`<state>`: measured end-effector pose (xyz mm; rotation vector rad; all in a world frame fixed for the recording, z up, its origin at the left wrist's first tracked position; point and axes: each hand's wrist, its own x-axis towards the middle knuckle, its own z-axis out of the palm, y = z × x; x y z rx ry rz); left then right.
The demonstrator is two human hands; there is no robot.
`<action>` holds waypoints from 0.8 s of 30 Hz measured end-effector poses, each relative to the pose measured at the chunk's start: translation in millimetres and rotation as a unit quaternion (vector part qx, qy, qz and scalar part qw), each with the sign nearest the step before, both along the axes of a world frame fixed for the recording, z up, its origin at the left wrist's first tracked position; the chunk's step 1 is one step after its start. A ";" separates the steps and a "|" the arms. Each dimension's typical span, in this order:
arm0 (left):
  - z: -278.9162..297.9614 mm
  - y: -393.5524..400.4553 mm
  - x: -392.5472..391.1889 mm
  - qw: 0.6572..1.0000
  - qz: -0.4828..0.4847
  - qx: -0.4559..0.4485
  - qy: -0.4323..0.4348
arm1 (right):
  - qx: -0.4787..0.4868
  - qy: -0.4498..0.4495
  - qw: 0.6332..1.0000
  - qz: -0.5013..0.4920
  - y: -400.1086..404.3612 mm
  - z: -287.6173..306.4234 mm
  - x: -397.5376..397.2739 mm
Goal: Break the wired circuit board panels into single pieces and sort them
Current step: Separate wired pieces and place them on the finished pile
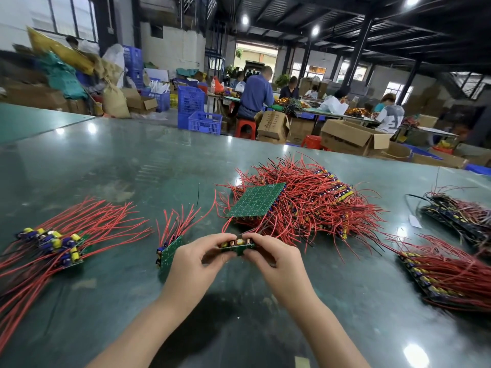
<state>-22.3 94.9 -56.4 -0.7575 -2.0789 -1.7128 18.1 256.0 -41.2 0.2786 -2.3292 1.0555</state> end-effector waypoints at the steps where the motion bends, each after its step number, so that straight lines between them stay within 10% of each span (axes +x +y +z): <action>1: -0.8 0.3 0.4 1.000 0.003 0.009 -0.001 | 0.002 0.003 1.000 -0.001 -0.7 -0.7 0.1; 24: -4.1 6.7 2.4 0.989 -0.048 0.077 -0.121 | -0.027 -0.006 0.999 -0.041 -7.4 -4.9 -1.2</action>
